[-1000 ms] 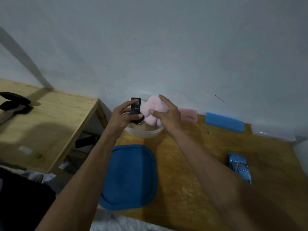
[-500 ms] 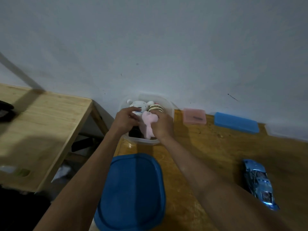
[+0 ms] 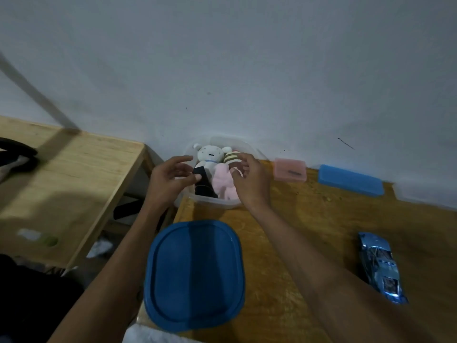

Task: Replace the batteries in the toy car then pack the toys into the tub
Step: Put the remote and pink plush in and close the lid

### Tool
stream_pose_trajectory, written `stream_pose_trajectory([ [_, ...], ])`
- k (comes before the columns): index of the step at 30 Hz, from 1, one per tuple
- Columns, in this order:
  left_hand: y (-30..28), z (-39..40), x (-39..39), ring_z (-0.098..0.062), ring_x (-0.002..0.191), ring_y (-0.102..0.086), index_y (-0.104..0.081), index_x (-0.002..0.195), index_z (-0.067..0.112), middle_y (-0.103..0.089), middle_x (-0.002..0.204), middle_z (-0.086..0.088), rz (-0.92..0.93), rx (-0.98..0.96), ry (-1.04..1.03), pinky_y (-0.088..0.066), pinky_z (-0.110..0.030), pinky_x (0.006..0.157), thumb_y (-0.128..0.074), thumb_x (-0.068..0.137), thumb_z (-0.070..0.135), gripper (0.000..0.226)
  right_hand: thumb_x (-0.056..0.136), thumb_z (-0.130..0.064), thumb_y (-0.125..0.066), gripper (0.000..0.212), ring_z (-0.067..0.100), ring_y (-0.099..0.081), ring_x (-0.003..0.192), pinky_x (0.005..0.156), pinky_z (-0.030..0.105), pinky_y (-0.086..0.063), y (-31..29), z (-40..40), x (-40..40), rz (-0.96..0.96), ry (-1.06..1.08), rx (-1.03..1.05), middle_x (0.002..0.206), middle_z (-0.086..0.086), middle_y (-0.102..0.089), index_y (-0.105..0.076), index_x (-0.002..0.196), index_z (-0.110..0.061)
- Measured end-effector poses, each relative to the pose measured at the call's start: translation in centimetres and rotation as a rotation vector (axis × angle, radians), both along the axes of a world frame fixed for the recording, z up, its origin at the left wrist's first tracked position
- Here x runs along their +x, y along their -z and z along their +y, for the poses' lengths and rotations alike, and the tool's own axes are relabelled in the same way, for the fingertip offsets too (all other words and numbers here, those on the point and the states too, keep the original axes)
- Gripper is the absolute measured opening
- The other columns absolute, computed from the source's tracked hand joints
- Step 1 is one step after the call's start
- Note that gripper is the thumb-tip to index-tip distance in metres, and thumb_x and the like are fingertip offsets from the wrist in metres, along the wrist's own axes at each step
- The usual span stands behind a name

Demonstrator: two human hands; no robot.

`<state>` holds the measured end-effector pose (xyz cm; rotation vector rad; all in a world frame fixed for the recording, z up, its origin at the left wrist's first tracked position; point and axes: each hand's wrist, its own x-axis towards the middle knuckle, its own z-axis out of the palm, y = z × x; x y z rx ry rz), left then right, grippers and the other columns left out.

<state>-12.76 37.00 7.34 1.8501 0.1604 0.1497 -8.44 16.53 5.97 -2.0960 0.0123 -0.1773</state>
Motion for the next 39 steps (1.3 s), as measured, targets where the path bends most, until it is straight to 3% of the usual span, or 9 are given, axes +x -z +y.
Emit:
stream_pose_trajectory([
  [6, 2.1, 1.5, -7.6, -0.024, 0.094, -0.070, -0.074, 0.113, 0.015, -0.074, 0.101, -0.014, 0.043, 0.010, -0.184, -0.059, -0.042, 0.089, -0.088, 0.074, 0.013, 0.041, 0.093, -0.016, -0.068, 0.031, 0.009, -0.060, 0.098, 0.080, 0.029, -0.058, 0.5, -1.2, -6.9, -0.098, -0.035, 0.014, 0.116, -0.001, -0.062, -0.065, 0.123, -0.021],
  [10, 4.4, 2.5, -13.2, -0.020, 0.104, -0.068, -0.074, 0.114, 0.027, -0.071, 0.114, -0.006, 0.167, 0.035, -0.272, -0.057, -0.044, 0.091, -0.093, 0.065, 0.037, 0.053, 0.093, -0.029, -0.068, 0.034, 0.014, -0.060, 0.108, 0.087, 0.037, -0.058, 2.1, -2.2, -12.0, 0.151, -0.056, -0.120, 0.121, -0.003, -0.061, -0.061, 0.126, -0.025],
  [13, 5.8, 2.4, -17.0, -0.022, 0.107, -0.065, -0.069, 0.126, 0.025, -0.067, 0.120, -0.007, 0.265, -0.030, -0.325, -0.056, -0.036, 0.084, -0.091, 0.070, 0.029, 0.060, 0.092, -0.037, -0.069, 0.042, 0.021, -0.062, 0.113, 0.088, 0.038, -0.056, 3.3, -3.1, -15.5, 0.349, -0.112, -0.203, 0.123, 0.000, -0.064, -0.059, 0.131, -0.026],
  [18, 6.9, 0.9, -22.0, -0.015, 0.097, -0.070, -0.064, 0.132, 0.022, -0.074, 0.106, 0.005, 0.332, -0.064, -0.286, -0.058, -0.040, 0.081, -0.089, 0.073, 0.023, 0.064, 0.089, -0.032, -0.074, 0.045, 0.020, -0.067, 0.106, 0.077, 0.028, -0.055, 4.5, -3.9, -19.8, 0.417, -0.148, -0.174, 0.119, -0.003, -0.069, -0.061, 0.131, -0.022],
  [22, 7.1, 0.1, -23.5, -0.021, 0.113, -0.067, -0.058, 0.140, 0.019, -0.068, 0.127, -0.001, 0.365, -0.004, -0.266, -0.058, -0.047, 0.092, -0.095, 0.060, 0.042, 0.091, 0.085, -0.029, -0.079, 0.047, 0.019, -0.069, 0.102, 0.080, 0.035, -0.061, 4.5, -4.0, -21.2, 0.492, -0.144, -0.012, 0.119, -0.001, -0.071, -0.062, 0.129, -0.022],
  [24, 6.8, -0.6, -23.9, -0.024, 0.123, -0.058, -0.055, 0.143, 0.017, -0.057, 0.137, -0.003, 0.380, 0.102, -0.268, -0.055, -0.044, 0.097, -0.095, 0.055, 0.047, 0.101, 0.083, -0.026, -0.081, 0.053, 0.023, -0.070, 0.103, 0.079, 0.036, -0.061, 4.3, -4.1, -21.6, 0.562, -0.129, 0.091, 0.120, 0.002, -0.070, -0.060, 0.132, -0.019],
  [26, 6.5, -1.3, -24.2, -0.027, 0.129, -0.050, -0.050, 0.147, 0.014, -0.046, 0.137, -0.005, 0.373, 0.149, -0.278, -0.051, -0.041, 0.100, -0.096, 0.061, 0.038, 0.100, 0.078, -0.028, -0.085, 0.060, 0.023, -0.069, 0.105, 0.081, 0.039, -0.062, 4.1, -4.0, -22.2, 0.598, -0.120, 0.139, 0.121, 0.002, -0.069, -0.058, 0.131, -0.022],
  [31, 5.6, -2.6, -24.4, -0.026, 0.132, -0.041, -0.036, 0.155, 0.014, -0.036, 0.139, -0.005, 0.313, 0.201, -0.251, -0.044, -0.038, 0.107, -0.095, 0.063, 0.032, 0.111, 0.040, -0.062, -0.081, 0.113, 0.027, -0.054, 0.129, 0.098, 0.050, -0.055, 6.2, -4.0, -21.9, 0.516, -0.110, 0.107, 0.146, 0.001, -0.050, -0.044, 0.145, -0.037],
  [39, 1.2, -2.5, -19.3, -0.024, 0.138, -0.034, -0.028, 0.158, 0.018, -0.030, 0.149, -0.002, 0.203, 0.299, -0.193, -0.041, -0.040, 0.111, -0.093, 0.066, 0.040, 0.114, 0.076, -0.036, -0.085, 0.095, 0.025, -0.047, 0.126, 0.097, 0.040, -0.050, -1.7, -4.5, -18.4, 0.371, -0.081, -0.007, 0.140, 0.005, -0.041, -0.031, 0.154, -0.040],
])
